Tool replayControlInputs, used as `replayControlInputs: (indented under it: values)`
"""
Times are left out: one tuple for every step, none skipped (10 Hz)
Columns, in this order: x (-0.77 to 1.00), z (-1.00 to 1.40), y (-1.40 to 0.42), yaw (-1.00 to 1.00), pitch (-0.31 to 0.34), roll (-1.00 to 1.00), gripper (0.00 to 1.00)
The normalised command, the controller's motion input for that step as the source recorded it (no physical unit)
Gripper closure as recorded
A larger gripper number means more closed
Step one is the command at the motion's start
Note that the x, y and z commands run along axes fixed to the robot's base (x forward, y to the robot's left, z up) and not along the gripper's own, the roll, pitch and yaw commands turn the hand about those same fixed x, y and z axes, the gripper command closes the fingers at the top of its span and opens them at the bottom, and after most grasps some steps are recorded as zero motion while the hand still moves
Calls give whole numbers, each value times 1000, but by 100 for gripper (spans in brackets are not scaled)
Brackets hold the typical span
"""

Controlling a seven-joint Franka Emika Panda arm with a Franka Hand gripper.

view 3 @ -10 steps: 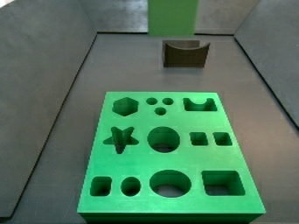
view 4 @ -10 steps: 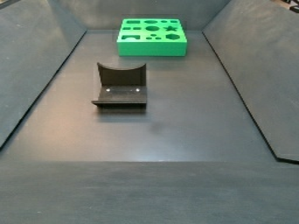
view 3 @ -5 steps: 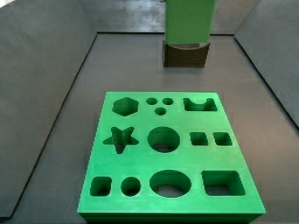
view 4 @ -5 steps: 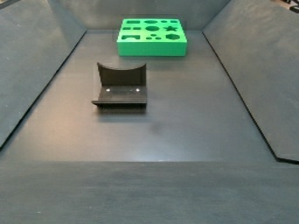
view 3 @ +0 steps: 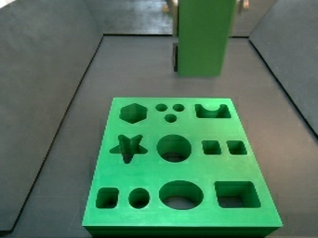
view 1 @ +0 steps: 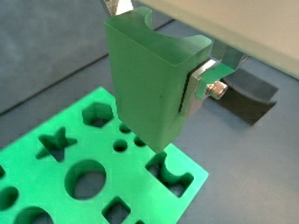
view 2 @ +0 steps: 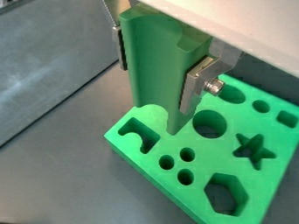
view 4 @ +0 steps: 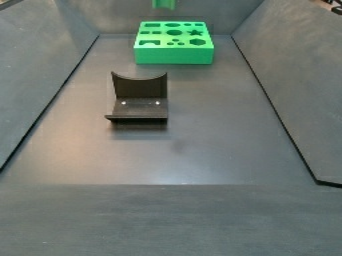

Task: Insert the arch object.

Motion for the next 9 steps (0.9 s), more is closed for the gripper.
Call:
replayControlInputs:
  values:
    - [511,-929,0,266,0,161,100]
    - [549,-740,0,294,0,204,100]
    - [669,-574,-46,57,163,267,100]
    - [771,-383,-126,0,339,261,100]
    - [434,-586,0,0,286,106,100]
    - [320,-286,51,0,160,57,100]
    - [77,-146,40,0,94,110,100]
    - [260,-200,0,0,69,123,100]
    - [531,-380,-3,11,106,110,100]
